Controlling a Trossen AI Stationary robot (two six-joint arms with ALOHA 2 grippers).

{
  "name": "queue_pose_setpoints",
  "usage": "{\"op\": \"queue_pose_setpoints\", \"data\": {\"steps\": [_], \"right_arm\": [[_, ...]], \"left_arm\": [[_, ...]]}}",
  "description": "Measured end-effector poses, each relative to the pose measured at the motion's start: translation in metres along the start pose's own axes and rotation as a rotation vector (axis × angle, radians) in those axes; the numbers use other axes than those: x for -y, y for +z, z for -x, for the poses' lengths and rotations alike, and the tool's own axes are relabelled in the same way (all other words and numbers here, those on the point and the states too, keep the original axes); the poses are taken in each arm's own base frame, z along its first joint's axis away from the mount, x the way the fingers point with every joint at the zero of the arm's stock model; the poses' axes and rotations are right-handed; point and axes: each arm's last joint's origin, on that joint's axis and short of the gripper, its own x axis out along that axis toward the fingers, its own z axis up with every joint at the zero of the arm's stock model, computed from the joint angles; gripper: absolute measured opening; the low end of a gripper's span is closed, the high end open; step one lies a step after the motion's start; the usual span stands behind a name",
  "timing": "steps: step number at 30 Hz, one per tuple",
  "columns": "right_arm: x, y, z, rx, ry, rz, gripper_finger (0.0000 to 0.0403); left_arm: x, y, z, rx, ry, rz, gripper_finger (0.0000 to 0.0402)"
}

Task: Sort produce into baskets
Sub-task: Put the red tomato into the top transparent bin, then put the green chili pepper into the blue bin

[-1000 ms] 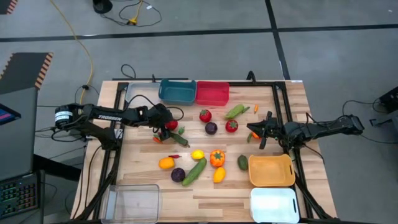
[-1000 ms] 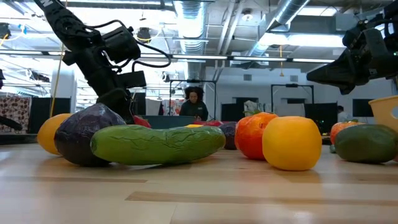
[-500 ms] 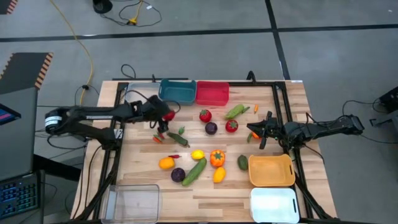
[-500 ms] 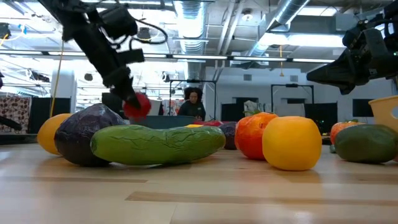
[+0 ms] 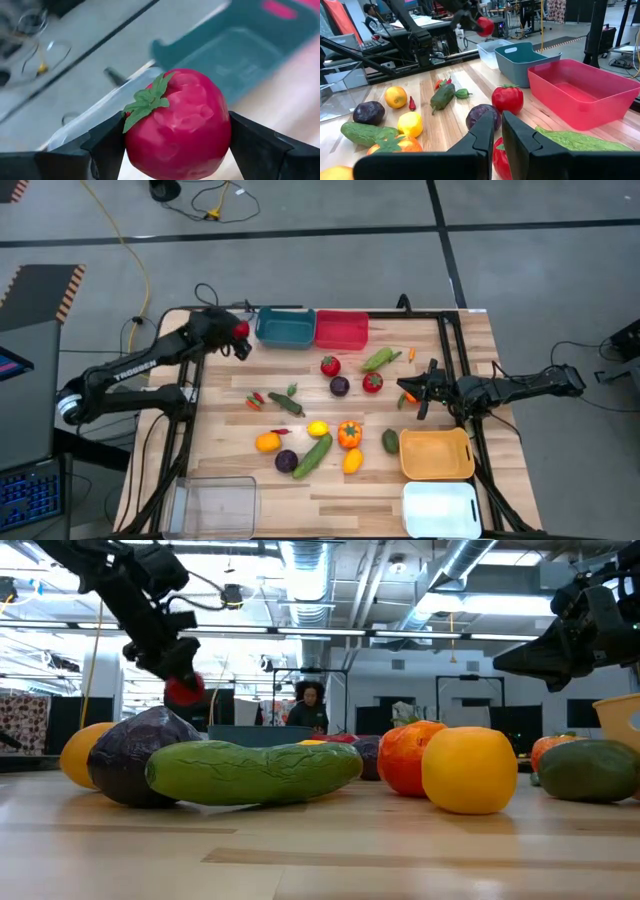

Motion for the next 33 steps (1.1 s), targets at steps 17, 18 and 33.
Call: {"op": "queue_pose_setpoints", "data": {"steps": [17,18,33], "right_arm": [[0.0,0.0,0.0,0.0,0.0,0.0,0.0067],[0.0,0.0,0.0,0.0,0.0,0.0,0.0067],[0.0,0.0,0.0,0.0,0.0,0.0,0.0067]], "left_arm": [[-0.038,-0.009,-0.04,-0.148,0.07,0.137,0.0308],[-0.038,-0.009,-0.041,-0.15,0.061,0.123,0.0313],[-0.038,-0.002,-0.036,-0.05,-0.108,0.06,0.0392]]}}
